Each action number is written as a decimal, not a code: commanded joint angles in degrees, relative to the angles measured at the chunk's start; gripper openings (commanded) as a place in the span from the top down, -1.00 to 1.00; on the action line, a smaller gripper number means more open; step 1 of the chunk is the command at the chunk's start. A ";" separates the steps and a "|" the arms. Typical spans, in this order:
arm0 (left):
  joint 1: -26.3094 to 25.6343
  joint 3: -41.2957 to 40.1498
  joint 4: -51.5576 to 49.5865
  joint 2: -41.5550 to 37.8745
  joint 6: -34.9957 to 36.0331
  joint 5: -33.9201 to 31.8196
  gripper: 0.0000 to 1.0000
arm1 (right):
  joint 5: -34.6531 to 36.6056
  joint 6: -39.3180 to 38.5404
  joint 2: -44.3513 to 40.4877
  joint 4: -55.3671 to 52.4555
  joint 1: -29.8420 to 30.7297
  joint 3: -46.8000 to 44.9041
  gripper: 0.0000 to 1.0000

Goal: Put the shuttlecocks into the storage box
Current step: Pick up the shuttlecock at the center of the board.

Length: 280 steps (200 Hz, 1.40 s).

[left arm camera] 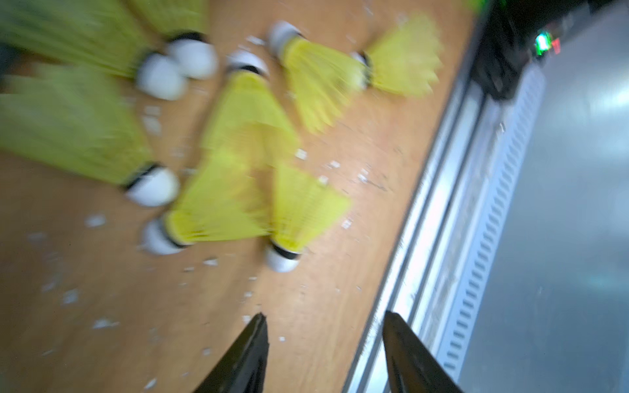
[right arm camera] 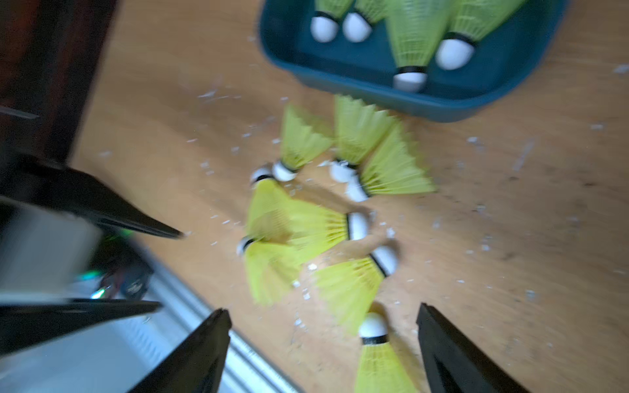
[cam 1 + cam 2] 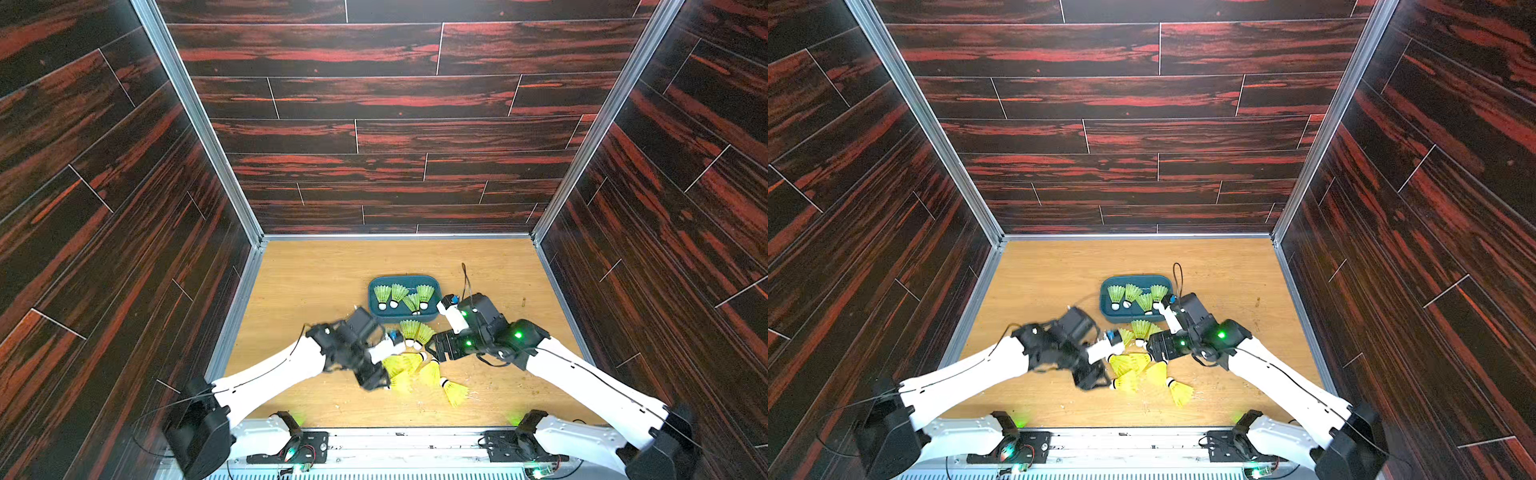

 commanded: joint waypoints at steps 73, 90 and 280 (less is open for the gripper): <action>-7.14 -0.24 7.32 5.53 3.36 -7.74 0.01 | -11.94 5.65 -10.18 -7.32 0.33 -5.30 -0.95; -7.69 0.77 6.93 7.35 3.53 -10.03 0.05 | -11.23 6.52 -11.05 -7.87 0.34 -5.01 -0.95; -8.09 1.66 7.64 17.44 11.36 -17.64 0.03 | -10.91 8.71 -12.99 -8.44 0.28 -7.91 -0.96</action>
